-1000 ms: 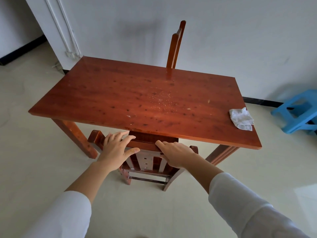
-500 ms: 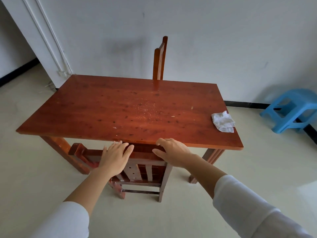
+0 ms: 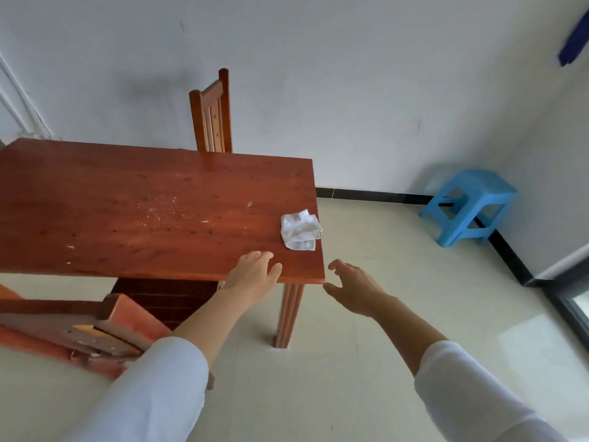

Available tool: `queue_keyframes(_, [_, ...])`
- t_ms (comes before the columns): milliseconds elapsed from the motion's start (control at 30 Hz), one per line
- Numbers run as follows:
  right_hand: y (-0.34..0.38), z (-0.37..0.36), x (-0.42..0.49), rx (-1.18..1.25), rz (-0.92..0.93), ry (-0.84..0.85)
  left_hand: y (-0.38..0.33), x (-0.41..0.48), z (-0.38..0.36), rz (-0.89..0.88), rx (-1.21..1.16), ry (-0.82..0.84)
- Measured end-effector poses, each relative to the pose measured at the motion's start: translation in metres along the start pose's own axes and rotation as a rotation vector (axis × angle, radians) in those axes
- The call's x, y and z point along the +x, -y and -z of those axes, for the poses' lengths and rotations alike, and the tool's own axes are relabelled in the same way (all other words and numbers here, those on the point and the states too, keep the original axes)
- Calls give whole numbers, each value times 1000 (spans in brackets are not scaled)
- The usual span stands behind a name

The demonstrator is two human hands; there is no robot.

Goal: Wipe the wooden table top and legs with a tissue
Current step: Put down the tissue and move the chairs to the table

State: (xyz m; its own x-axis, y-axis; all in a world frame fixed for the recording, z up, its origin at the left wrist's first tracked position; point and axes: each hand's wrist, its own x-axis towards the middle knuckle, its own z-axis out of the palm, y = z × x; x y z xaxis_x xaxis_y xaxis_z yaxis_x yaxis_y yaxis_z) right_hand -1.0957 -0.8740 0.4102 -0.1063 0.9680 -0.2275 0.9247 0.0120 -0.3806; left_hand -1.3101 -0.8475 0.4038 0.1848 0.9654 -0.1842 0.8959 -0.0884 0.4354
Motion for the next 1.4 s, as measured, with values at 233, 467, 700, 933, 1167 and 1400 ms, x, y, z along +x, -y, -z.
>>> queue_keyframes(233, [-102, 48, 49, 15, -24, 10, -103, 77, -44, 9, 9, 29])
queue_keyframes(467, [-169, 93, 179, -18, 38, 20, -147, 221, -66, 43, -5, -15])
queue_keyframes(700, [-204, 156, 343, -112, 118, 55, -177, 378, -46, 141, 11, -68])
queue_keyframes(933, [-196, 185, 497, -172, 284, 146, -158, 485, -14, 350, -10, -144])
queue_keyframes(1167, [-173, 210, 664, -227, 526, 235, -139, 613, 13, 572, -67, -268])
queue_keyframes(1400, [-128, 248, 814, -312, 738, 322, -117, 711, 53, 788, -171, -368])
